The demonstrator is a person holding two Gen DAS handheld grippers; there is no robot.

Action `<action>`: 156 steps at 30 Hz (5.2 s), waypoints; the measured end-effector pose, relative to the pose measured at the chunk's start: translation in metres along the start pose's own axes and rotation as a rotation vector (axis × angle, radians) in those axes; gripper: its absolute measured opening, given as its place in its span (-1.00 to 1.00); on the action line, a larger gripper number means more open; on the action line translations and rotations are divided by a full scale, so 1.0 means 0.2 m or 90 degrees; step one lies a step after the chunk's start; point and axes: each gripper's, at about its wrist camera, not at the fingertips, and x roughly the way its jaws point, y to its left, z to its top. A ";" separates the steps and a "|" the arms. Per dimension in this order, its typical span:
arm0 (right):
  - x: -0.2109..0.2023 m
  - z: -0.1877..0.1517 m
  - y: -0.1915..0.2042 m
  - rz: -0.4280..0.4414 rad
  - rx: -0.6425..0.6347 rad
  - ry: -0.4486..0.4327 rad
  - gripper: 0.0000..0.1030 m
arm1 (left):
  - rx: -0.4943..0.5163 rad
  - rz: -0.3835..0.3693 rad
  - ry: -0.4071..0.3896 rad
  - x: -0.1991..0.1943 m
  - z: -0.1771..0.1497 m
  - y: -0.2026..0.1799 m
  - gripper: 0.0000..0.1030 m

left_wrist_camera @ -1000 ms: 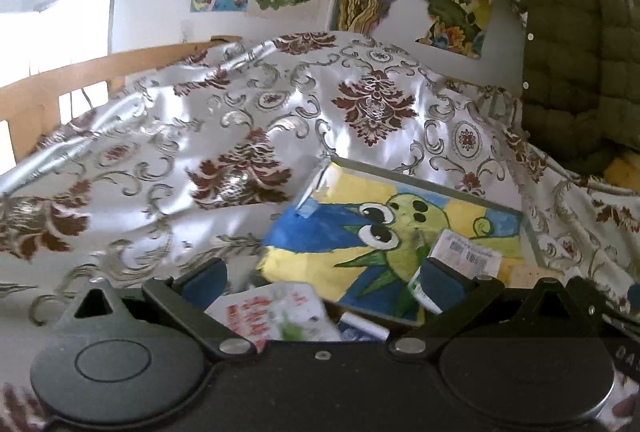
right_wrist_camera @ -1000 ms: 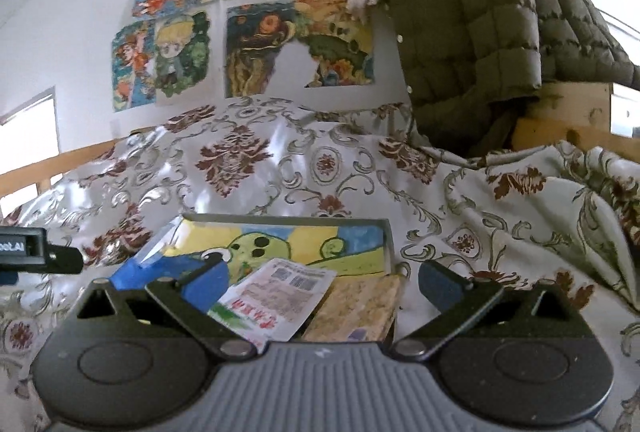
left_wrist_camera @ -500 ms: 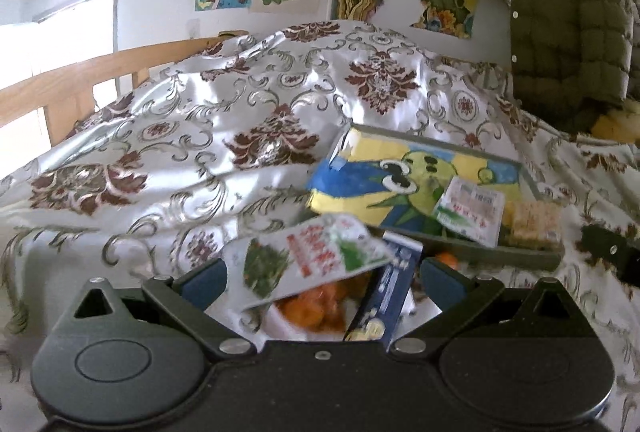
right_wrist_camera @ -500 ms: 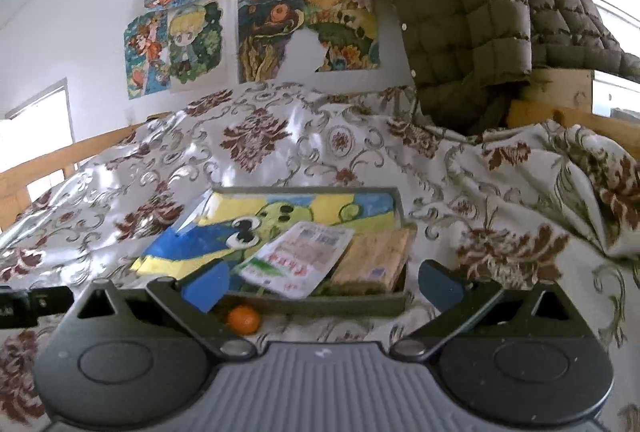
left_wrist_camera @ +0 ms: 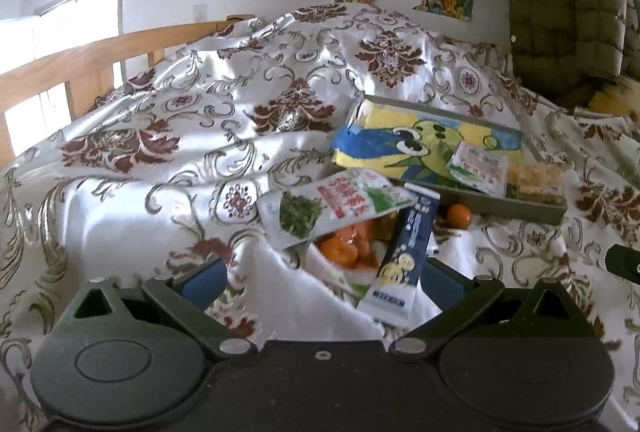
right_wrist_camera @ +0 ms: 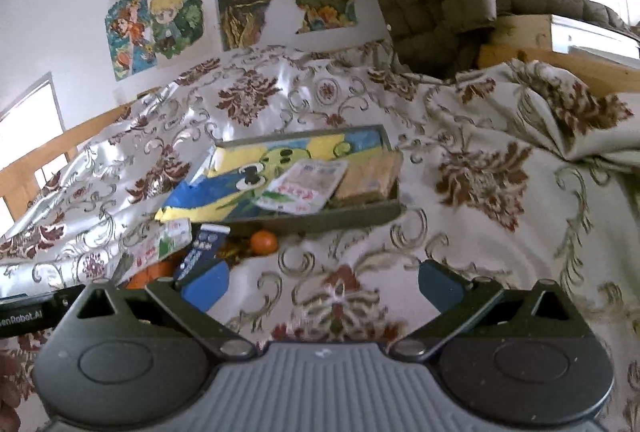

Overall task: Organize snacks
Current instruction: 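Raise both tools away from the tray, then move both open tools over the remaining snack pile, then grasp the blue Ca milk-powder stick with the left tool while the right tool grasps the silver foil packet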

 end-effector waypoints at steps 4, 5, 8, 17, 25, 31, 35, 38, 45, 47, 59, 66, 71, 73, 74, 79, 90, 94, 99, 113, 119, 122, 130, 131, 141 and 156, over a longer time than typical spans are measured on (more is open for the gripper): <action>-0.02 -0.04 0.02 -0.010 -0.011 0.023 1.00 | 0.007 0.002 0.010 -0.01 -0.04 0.02 0.99; -0.02 -0.05 0.03 -0.011 -0.015 0.026 1.00 | 0.009 0.001 0.012 -0.01 -0.05 0.03 0.99; -0.01 -0.06 0.06 -0.014 -0.034 0.039 1.00 | 0.024 0.006 0.023 0.01 -0.09 0.03 0.99; 0.04 -0.10 0.10 -0.012 -0.068 0.083 1.00 | 0.052 0.010 0.038 0.03 -0.13 0.02 0.99; 0.08 -0.11 0.13 -0.001 -0.082 0.109 1.00 | 0.069 0.009 0.053 0.07 -0.13 0.02 0.99; 0.11 -0.11 0.15 0.015 -0.091 0.119 1.00 | 0.067 0.010 0.060 0.11 -0.12 0.04 0.99; 0.13 -0.10 0.16 0.023 -0.100 0.120 1.00 | 0.054 -0.004 0.056 0.11 -0.11 0.06 0.99; 0.14 -0.09 0.15 0.022 -0.095 0.114 1.00 | 0.053 -0.005 0.057 0.12 -0.10 0.07 0.99; 0.16 -0.06 0.15 0.031 -0.105 0.109 1.00 | 0.054 -0.004 0.059 0.15 -0.08 0.07 0.99; 0.17 -0.05 0.17 0.036 -0.115 0.106 1.00 | 0.052 -0.006 0.062 0.16 -0.07 0.08 0.99; 0.25 0.03 0.21 0.087 -0.196 0.084 1.00 | 0.073 -0.007 0.085 0.25 -0.04 0.06 0.99; 0.40 0.08 0.20 0.126 -0.260 0.091 1.00 | 0.062 -0.030 0.078 0.31 0.00 0.06 0.99; 0.52 0.09 0.16 0.125 -0.264 0.101 1.00 | 0.059 -0.049 0.072 0.34 0.03 0.03 0.99; 0.55 0.09 0.15 0.124 -0.258 0.107 1.00 | 0.063 -0.062 0.073 0.36 0.04 0.01 0.99; 0.56 0.08 0.15 0.127 -0.258 0.109 1.00 | 0.063 -0.067 0.076 0.37 0.04 0.00 0.99; 0.62 0.04 0.19 0.125 -0.310 0.107 1.00 | 0.051 -0.107 0.095 0.44 0.07 -0.04 0.99; 0.73 0.03 0.20 0.154 -0.333 0.101 1.00 | 0.037 -0.167 0.122 0.55 0.08 -0.13 0.85; 0.73 0.04 0.20 0.175 -0.327 0.103 1.00 | 0.054 -0.175 0.140 0.59 0.09 -0.16 0.38; 0.73 0.02 0.22 0.187 -0.339 0.098 0.99 | 0.088 -0.171 0.165 0.64 0.09 -0.21 -0.20; 0.77 -0.03 0.28 0.224 -0.347 0.098 0.95 | 0.071 -0.136 0.187 0.69 0.13 -0.18 -0.52; 0.76 -0.03 0.30 0.224 -0.337 0.086 0.87 | 0.071 -0.119 0.180 0.65 0.11 -0.12 -0.53; 0.75 -0.03 0.32 0.227 -0.323 0.076 0.80 | 0.046 -0.119 0.178 0.65 0.11 -0.09 -0.53; 0.83 0.00 0.40 0.262 -0.272 0.089 0.45 | 0.043 -0.125 0.183 0.70 0.11 -0.06 -0.53; 0.85 0.00 0.40 0.265 -0.268 0.093 0.41 | 0.040 -0.132 0.187 0.71 0.12 -0.05 -0.53; 0.95 0.01 0.45 0.288 -0.212 0.123 0.18 | 0.031 -0.157 0.190 0.73 0.10 -0.01 -0.51; 0.96 0.02 0.43 0.289 -0.187 0.156 -0.49 | 0.011 -0.152 0.199 0.72 0.11 -0.01 -0.52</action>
